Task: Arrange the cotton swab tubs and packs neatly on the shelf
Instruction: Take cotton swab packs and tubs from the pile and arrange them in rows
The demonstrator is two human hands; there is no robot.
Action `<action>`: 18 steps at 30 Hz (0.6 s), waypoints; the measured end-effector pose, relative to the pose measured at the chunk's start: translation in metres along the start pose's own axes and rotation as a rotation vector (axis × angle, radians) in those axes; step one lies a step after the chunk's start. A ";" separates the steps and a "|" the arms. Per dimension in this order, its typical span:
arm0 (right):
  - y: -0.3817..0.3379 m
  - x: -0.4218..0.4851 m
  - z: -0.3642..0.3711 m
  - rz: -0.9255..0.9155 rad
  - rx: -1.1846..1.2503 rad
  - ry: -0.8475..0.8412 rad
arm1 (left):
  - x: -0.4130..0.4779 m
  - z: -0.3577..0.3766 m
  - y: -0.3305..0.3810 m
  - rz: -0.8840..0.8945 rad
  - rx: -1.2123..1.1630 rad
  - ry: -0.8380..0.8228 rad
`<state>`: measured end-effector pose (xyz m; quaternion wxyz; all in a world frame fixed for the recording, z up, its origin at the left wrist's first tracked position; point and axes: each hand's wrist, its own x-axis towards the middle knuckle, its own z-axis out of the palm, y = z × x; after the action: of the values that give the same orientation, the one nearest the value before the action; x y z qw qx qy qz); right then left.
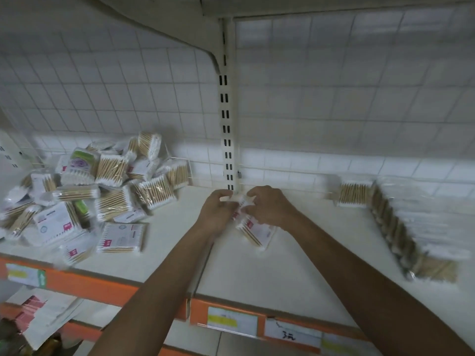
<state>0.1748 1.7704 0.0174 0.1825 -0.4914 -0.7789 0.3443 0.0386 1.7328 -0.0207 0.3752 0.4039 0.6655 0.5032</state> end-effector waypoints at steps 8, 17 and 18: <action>0.054 -0.035 -0.055 0.079 0.062 0.094 | -0.009 0.067 0.004 0.153 0.241 -0.123; 0.079 -0.057 -0.102 -0.054 -0.099 0.065 | -0.016 0.110 0.011 0.370 0.666 -0.110; 0.081 -0.056 -0.109 -0.069 -0.102 0.054 | -0.018 0.115 0.013 0.440 0.715 -0.097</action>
<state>0.3198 1.7821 0.0386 0.1899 -0.4822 -0.8066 0.2841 0.1514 1.7608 -0.0311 0.1256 0.6644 0.6777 0.2892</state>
